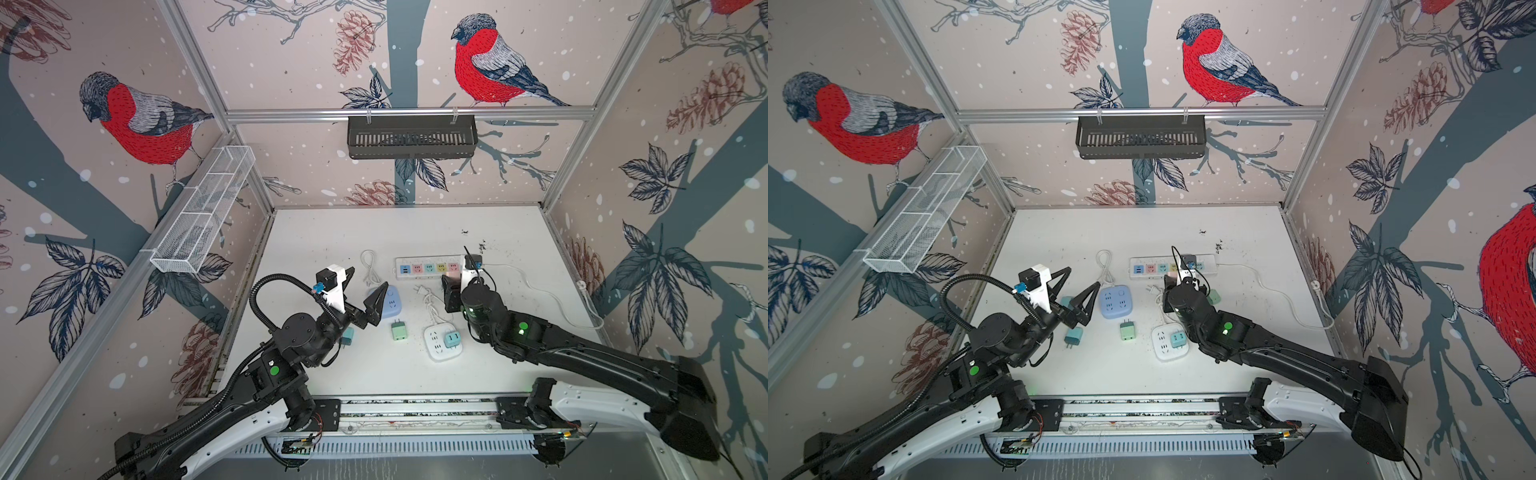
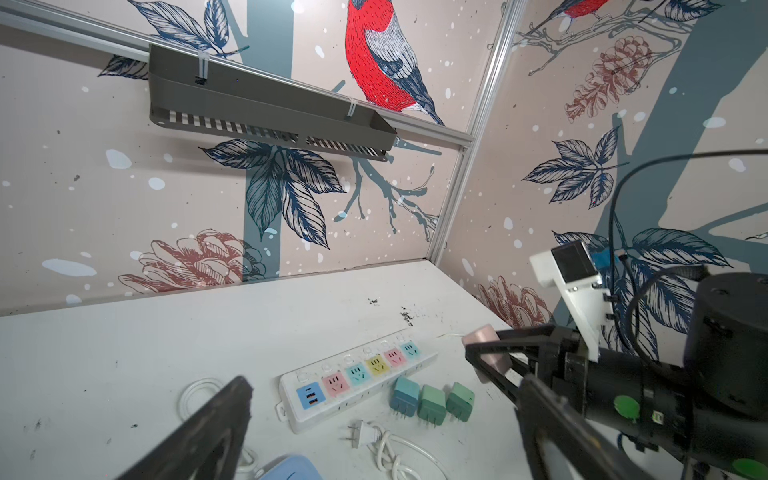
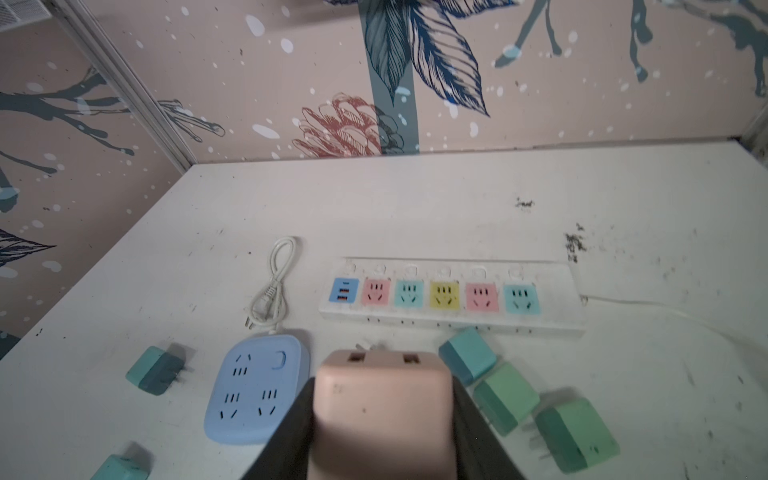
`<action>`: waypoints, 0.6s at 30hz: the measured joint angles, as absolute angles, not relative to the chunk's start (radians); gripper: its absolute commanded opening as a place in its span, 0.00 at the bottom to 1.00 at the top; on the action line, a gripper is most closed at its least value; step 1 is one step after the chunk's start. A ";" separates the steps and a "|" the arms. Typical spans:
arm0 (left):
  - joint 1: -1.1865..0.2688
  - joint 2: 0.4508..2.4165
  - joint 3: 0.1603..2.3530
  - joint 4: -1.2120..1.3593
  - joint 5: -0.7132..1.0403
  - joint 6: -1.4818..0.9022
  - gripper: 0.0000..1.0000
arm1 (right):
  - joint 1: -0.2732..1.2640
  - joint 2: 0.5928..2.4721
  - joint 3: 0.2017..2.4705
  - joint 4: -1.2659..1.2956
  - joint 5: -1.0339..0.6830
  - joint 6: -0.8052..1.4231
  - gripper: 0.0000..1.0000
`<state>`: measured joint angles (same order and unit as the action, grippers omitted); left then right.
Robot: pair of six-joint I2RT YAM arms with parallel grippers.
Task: Insert the plug
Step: 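Lift the pink adapter toward the left gripper while the left gripper approaches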
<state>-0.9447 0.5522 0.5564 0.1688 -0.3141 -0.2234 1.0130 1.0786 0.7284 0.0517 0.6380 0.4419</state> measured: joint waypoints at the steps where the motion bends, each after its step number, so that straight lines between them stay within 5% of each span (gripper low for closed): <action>1: -0.945 0.555 0.556 0.169 -0.309 -0.229 0.99 | 1.013 1.081 0.717 0.101 0.647 0.408 0.02; 18: -0.945 0.761 0.623 0.183 -0.032 -0.210 0.93 | 1.105 0.890 0.295 0.717 0.548 -0.062 0.01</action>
<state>-0.9447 0.7612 0.6231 0.1825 -0.0319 -0.2096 1.1049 0.8902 0.2955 0.7166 0.5480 -0.0620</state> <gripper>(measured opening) 0.942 0.438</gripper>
